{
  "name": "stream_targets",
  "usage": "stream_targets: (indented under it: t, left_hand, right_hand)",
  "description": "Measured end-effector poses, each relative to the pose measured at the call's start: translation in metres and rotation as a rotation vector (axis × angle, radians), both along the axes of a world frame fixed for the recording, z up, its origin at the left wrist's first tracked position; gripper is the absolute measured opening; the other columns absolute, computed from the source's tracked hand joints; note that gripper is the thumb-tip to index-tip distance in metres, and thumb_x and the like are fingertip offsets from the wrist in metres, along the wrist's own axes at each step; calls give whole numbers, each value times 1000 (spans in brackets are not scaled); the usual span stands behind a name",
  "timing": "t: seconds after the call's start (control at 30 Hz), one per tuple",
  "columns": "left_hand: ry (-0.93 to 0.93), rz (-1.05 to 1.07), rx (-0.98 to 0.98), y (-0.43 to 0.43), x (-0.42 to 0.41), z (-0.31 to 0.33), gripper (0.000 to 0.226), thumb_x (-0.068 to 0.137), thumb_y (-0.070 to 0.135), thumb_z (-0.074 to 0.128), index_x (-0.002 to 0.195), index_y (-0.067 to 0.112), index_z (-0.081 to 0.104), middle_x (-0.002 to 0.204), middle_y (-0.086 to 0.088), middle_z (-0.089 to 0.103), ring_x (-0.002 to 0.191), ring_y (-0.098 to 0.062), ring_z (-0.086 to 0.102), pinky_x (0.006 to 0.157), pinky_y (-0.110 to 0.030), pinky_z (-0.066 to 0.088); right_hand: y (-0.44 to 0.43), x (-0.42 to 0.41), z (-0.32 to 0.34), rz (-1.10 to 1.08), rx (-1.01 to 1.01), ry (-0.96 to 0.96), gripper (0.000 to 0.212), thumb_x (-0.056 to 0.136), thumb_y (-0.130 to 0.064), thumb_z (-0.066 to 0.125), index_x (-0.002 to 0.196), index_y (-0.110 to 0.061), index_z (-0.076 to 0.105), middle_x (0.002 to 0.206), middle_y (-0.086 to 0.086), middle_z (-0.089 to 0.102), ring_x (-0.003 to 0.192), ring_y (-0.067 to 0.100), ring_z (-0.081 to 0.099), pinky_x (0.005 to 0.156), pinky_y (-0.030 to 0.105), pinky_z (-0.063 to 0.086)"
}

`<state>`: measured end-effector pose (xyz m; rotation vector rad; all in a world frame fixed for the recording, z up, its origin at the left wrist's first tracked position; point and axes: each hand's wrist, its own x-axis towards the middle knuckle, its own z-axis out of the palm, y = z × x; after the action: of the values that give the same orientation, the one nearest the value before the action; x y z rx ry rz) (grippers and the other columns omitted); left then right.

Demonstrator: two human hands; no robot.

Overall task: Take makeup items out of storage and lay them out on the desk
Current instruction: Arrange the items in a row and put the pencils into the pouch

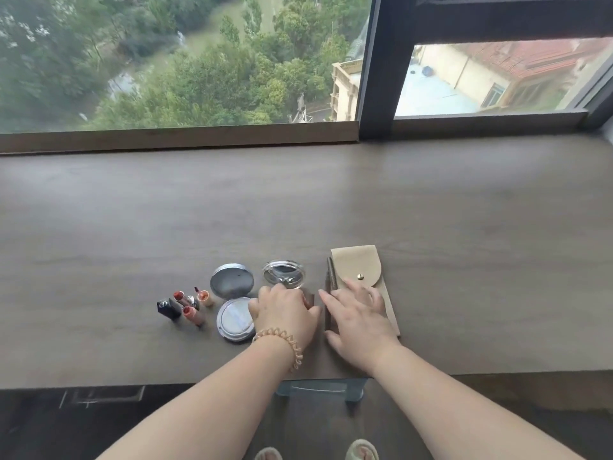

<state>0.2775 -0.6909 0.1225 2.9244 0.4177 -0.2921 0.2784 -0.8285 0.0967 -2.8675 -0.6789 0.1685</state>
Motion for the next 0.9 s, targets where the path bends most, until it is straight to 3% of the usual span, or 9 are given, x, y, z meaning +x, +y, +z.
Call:
stream_targets:
  t: [0.1,0.27,0.37,0.47,0.53,0.67,0.77,0.9]
  left_hand:
    - [-16,-23,38,-2,0,-7,39,79,57,48,88,27,72,98,0,59,103,-24,43,82,-38,31]
    - [-36,-32,54,-3,1,-11,44,80,58,44,85,23,71,96,1,61,102,-23,42,89,-39,33]
    - [-32,-28,58,-3,1,-11,46,78,61,47,86,23,71,98,2,60,104,-22,43,88,-39,30]
    - [-28,-15,41,-2,1,-13,48,74,67,51,85,24,69,98,3,60,104,-22,43,86,-39,29]
    - [-40,-2,30,-1,-1,-14,47,75,67,49,82,25,67,96,4,59,102,-21,44,84,-39,28]
    - [-112,52,-43,-1,-2,-9,41,79,61,48,79,25,66,92,5,61,101,-21,46,85,-38,26]
    - [-166,65,-87,2,-1,-2,33,81,55,49,78,26,65,88,8,61,100,-19,47,83,-36,24]
    - [-222,86,-159,8,-3,3,25,82,50,52,76,28,63,84,9,59,98,-17,48,81,-35,23]
  right_hand:
    - [3,0,-8,15,12,-53,63,78,-39,57,137,-27,40,131,-3,52,141,24,23,104,42,3]
    - [7,2,-10,8,50,-2,67,81,-41,55,142,-29,31,140,0,40,142,25,13,106,40,-4]
    - [3,4,-9,-17,87,22,67,73,-49,54,137,-34,39,136,0,43,138,24,19,106,40,-1]
    - [-4,9,-11,-189,175,-144,41,65,-47,53,101,-32,65,109,-1,59,119,21,36,101,40,15]
    - [-6,12,-12,-293,185,-267,17,62,-41,61,74,-29,65,92,-2,61,106,20,39,95,39,21]
    - [-2,16,-18,-331,85,-212,25,54,-46,77,56,-27,60,80,-4,58,100,24,49,91,39,23]
    - [4,20,-16,-349,25,-134,27,58,-51,72,59,-26,63,83,-3,57,104,25,50,94,41,20]
    - [11,22,-10,-343,-95,-96,32,71,-51,57,80,-24,69,100,-1,56,114,24,40,101,43,13]
